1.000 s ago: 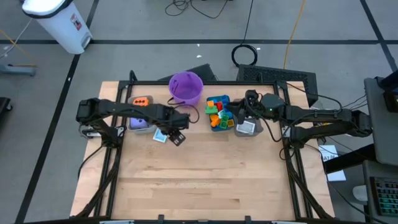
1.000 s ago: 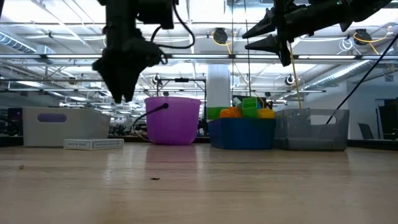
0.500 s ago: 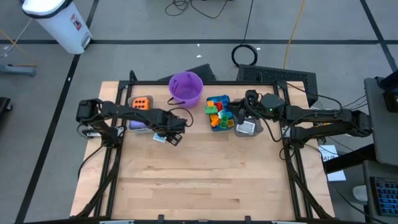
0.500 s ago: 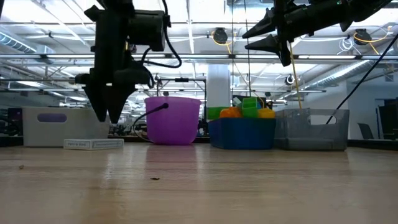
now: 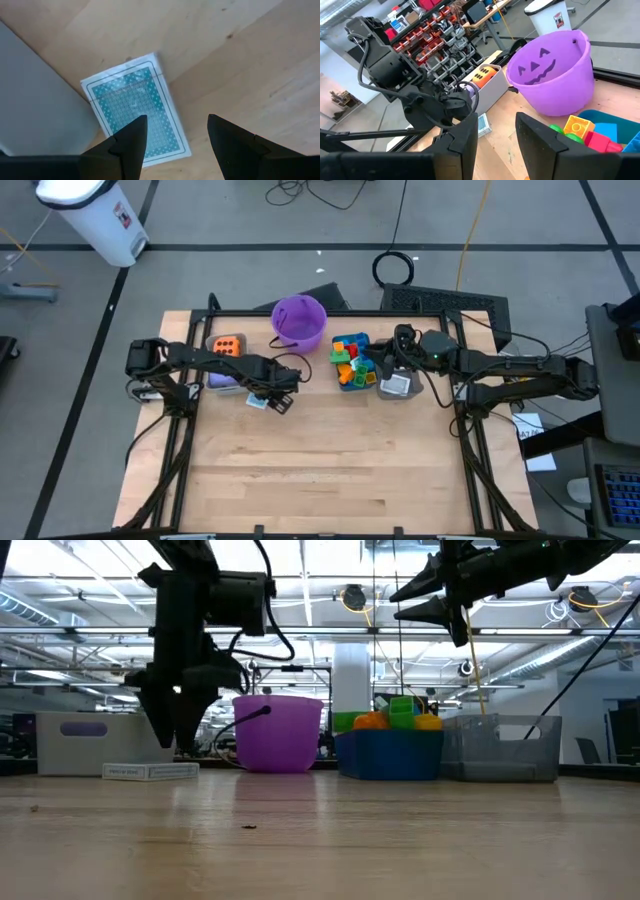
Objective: Pick & Place Toys
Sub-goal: Put the blue deck of cards into the black bin
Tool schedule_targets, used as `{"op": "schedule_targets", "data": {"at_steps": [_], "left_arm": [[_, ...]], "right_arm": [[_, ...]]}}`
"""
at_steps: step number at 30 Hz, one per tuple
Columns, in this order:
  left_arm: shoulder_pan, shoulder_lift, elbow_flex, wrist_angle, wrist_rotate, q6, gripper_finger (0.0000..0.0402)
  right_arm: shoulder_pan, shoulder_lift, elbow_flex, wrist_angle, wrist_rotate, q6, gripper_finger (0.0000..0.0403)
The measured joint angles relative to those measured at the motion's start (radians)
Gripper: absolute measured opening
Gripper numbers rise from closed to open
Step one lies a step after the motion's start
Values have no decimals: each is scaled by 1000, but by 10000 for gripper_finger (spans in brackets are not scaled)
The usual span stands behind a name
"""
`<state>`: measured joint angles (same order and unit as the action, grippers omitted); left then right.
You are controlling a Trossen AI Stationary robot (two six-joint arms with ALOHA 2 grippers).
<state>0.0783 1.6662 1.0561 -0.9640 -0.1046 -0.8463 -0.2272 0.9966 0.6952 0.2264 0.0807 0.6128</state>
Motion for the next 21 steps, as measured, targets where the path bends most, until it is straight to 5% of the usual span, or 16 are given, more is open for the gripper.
{"op": "schedule_targets", "data": {"at_steps": [21], "left_arm": [[0,82,2,49,61,30,216]], "right_arm": [[0,0,1,-26,-4,8,125]]}}
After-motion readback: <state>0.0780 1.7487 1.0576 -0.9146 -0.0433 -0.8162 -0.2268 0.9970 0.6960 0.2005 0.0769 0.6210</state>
